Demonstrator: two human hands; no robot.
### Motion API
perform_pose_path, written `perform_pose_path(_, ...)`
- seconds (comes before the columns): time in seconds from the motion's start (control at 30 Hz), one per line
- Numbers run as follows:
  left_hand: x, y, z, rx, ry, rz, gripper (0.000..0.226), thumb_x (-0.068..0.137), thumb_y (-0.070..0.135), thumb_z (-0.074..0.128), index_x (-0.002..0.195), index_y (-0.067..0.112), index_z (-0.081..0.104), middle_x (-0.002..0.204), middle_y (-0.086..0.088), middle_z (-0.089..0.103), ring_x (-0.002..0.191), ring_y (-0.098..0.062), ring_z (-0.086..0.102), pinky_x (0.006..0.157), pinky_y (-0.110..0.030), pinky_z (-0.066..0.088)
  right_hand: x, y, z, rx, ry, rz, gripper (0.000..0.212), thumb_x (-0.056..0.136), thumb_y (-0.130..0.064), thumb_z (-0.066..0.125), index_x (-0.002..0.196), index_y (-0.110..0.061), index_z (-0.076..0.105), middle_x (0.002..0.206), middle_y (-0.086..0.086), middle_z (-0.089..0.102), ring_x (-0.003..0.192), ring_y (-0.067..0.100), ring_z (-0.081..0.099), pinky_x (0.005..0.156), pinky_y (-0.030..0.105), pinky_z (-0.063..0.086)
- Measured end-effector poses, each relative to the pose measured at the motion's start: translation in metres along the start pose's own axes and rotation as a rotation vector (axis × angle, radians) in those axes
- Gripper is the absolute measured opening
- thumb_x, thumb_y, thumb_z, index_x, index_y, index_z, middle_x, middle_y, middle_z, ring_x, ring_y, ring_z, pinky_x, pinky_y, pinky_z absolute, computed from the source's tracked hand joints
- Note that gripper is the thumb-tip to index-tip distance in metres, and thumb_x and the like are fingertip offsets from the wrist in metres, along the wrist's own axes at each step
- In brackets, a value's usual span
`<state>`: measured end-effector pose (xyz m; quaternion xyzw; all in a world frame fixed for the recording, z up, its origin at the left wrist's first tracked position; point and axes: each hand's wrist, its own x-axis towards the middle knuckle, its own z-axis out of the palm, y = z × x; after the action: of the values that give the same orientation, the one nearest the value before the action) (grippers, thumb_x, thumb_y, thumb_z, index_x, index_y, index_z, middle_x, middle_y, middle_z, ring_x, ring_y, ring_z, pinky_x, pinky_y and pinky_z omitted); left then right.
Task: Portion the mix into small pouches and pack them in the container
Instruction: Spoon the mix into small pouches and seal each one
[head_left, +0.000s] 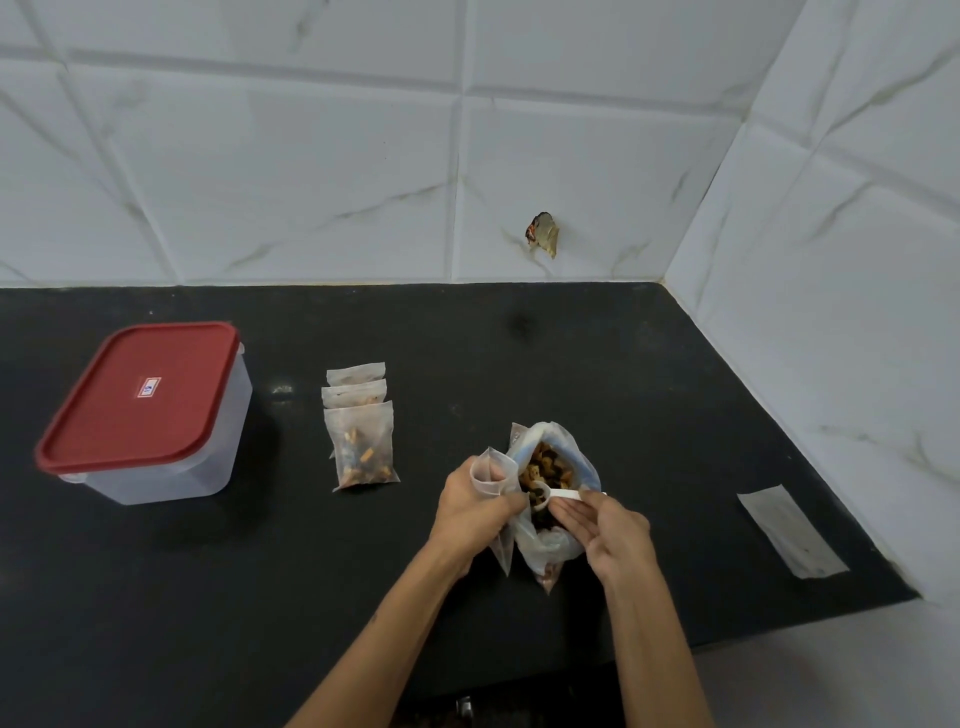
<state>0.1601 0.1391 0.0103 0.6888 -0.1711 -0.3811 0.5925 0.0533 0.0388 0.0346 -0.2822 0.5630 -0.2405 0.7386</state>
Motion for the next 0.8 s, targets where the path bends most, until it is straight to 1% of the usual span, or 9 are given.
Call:
perform_pose_path(0.07, 0.0, 0.002, 0.0, 0.016, 0.013, -0.001, 0.029, 0.073, 0.002, 0.07, 0.097, 0.014, 0.061, 0.088, -0.002, 0.064, 0.08, -0.013, 0.064, 0.059, -0.02, 0.049, -0.001, -0.002, -0.001, -0.029, -0.006, 0.007, 0.006, 0.093, 0.005, 0.053, 0.087, 0.007, 0.054, 0.084, 0.03, 0.064, 0.074, 0.032, 0.066, 0.081, 0.038, 0.053)
perform_pose_path(0.2, 0.0, 0.002, -0.003, 0.043, 0.029, -0.007, 0.029, 0.07, 0.003, 0.068, 0.096, 0.014, 0.061, 0.09, -0.005, 0.065, 0.083, -0.017, 0.065, 0.065, -0.027, 0.053, -0.002, -0.004, -0.002, -0.067, -0.021, 0.021, 0.004, 0.093, 0.004, 0.053, 0.09, 0.007, 0.054, 0.085, 0.03, 0.065, 0.077, 0.032, 0.067, 0.078, 0.037, 0.053)
perform_pose_path(0.27, 0.0, 0.001, -0.004, 0.034, 0.017, -0.007, 0.028, 0.071, 0.002, 0.067, 0.095, 0.013, 0.06, 0.088, -0.005, 0.064, 0.082, -0.017, 0.064, 0.065, -0.027, 0.052, -0.004, -0.004, 0.0, -0.055, -0.035, 0.033, 0.003, 0.093, 0.004, 0.052, 0.091, 0.006, 0.054, 0.086, 0.029, 0.065, 0.077, 0.031, 0.067, 0.076, 0.037, 0.052)
perform_pose_path(0.4, -0.003, 0.002, -0.001, 0.046, 0.008, 0.003, 0.03, 0.073, 0.003, 0.068, 0.1, 0.014, 0.059, 0.094, -0.005, 0.064, 0.087, -0.018, 0.065, 0.067, -0.027, 0.053, -0.004, -0.002, 0.004, -0.016, -0.043, 0.031, 0.006, 0.093, 0.004, 0.052, 0.088, 0.007, 0.055, 0.085, 0.029, 0.064, 0.075, 0.03, 0.066, 0.082, 0.039, 0.052)
perform_pose_path(0.47, -0.005, 0.003, 0.0, 0.027, 0.009, 0.01, 0.03, 0.073, 0.003, 0.068, 0.1, 0.013, 0.06, 0.093, -0.005, 0.064, 0.087, -0.017, 0.065, 0.068, -0.028, 0.054, -0.003, -0.003, 0.003, -0.005, -0.042, 0.044, 0.005, 0.093, 0.003, 0.054, 0.089, 0.006, 0.056, 0.087, 0.029, 0.064, 0.077, 0.03, 0.067, 0.08, 0.038, 0.053)
perform_pose_path(0.57, -0.007, 0.002, 0.005, -0.027, 0.011, 0.018, 0.025, 0.07, 0.004, 0.068, 0.093, 0.011, 0.06, 0.088, -0.004, 0.064, 0.083, -0.016, 0.065, 0.07, -0.03, 0.056, 0.0, -0.005, -0.001, 0.03, -0.04, 0.056, 0.003, 0.092, 0.004, 0.055, 0.091, 0.007, 0.056, 0.091, 0.031, 0.065, 0.077, 0.03, 0.068, 0.069, 0.038, 0.06)
perform_pose_path(0.63, -0.01, 0.004, 0.008, -0.016, 0.021, 0.02, 0.025, 0.063, 0.013, 0.069, 0.085, 0.014, 0.059, 0.085, -0.002, 0.063, 0.079, -0.014, 0.063, 0.068, -0.029, 0.054, 0.0, -0.007, -0.004, 0.055, -0.037, 0.057, 0.003, 0.091, 0.005, 0.055, 0.092, 0.008, 0.056, 0.093, 0.032, 0.064, 0.078, 0.031, 0.068, 0.069, 0.037, 0.06)
perform_pose_path(0.7, -0.012, 0.007, 0.007, 0.051, 0.042, 0.021, 0.03, 0.058, 0.02, 0.07, 0.085, 0.016, 0.058, 0.086, 0.0, 0.063, 0.08, -0.012, 0.063, 0.066, -0.026, 0.051, -0.001, -0.009, -0.006, 0.088, -0.043, 0.054, 0.003, 0.091, 0.006, 0.054, 0.092, 0.009, 0.055, 0.094, 0.032, 0.064, 0.079, 0.032, 0.067, 0.071, 0.037, 0.06)
perform_pose_path(0.8, -0.018, 0.017, 0.003, 0.289, 0.157, 0.101, 0.031, 0.067, 0.018, 0.074, 0.091, 0.019, 0.055, 0.088, 0.006, 0.061, 0.082, -0.007, 0.059, 0.062, -0.019, 0.043, -0.006, -0.014, -0.01, 0.119, -0.036, 0.045, 0.002, 0.092, 0.005, 0.054, 0.091, 0.007, 0.055, 0.095, 0.032, 0.063, 0.08, 0.033, 0.067, 0.08, 0.038, 0.054)
